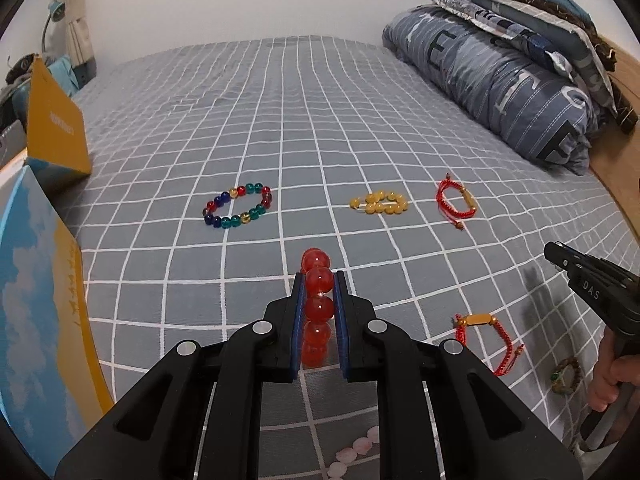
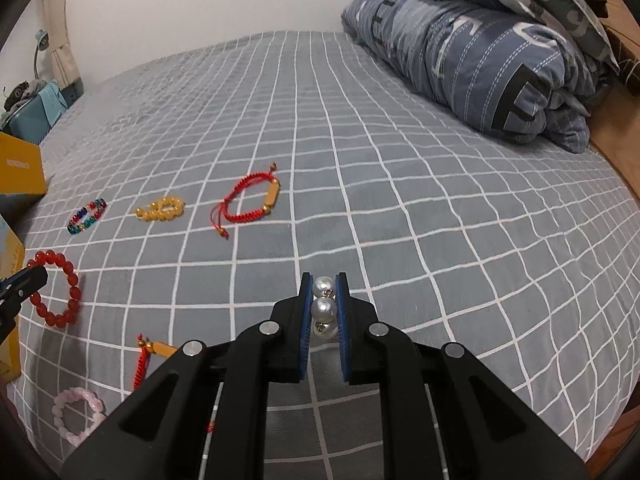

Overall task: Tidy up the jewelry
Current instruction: 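Carry the red bracelet and pearl earring with both tools over the white box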

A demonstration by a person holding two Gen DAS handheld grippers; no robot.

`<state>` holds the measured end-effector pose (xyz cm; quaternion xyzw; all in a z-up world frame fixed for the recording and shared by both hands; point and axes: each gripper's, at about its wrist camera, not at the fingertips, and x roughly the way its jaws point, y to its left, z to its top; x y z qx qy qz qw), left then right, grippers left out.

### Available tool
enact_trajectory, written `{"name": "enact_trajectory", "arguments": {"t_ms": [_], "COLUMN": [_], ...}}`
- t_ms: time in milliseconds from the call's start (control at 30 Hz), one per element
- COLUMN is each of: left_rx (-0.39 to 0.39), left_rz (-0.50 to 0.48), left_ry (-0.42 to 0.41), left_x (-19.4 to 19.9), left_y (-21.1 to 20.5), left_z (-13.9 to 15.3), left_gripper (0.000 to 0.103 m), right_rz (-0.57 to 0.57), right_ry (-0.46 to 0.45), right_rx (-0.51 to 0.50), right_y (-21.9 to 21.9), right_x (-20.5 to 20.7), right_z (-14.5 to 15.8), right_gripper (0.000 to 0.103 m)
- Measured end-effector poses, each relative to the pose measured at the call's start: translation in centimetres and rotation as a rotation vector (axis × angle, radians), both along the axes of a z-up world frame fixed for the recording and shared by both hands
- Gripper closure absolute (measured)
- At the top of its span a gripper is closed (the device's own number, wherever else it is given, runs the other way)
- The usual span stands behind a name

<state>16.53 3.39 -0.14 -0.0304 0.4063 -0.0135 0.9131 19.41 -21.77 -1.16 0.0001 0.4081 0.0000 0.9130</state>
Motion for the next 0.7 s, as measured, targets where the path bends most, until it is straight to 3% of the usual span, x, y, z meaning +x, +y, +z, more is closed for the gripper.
{"name": "enact_trajectory", "arguments": {"t_ms": [700], "left_rx": [0.013], "left_rz": [0.031], "left_ry": [-0.068], "left_x": [-5.2], "left_y": [1.0], "left_z": [5.4], "left_gripper": [0.090], "right_rz": [0.025], "right_ry": [-0.061], "right_rx": [-0.008], "right_y": [2.4], "right_x": [-4.0], "right_z": [4.9], "right_gripper": [0.092]}}
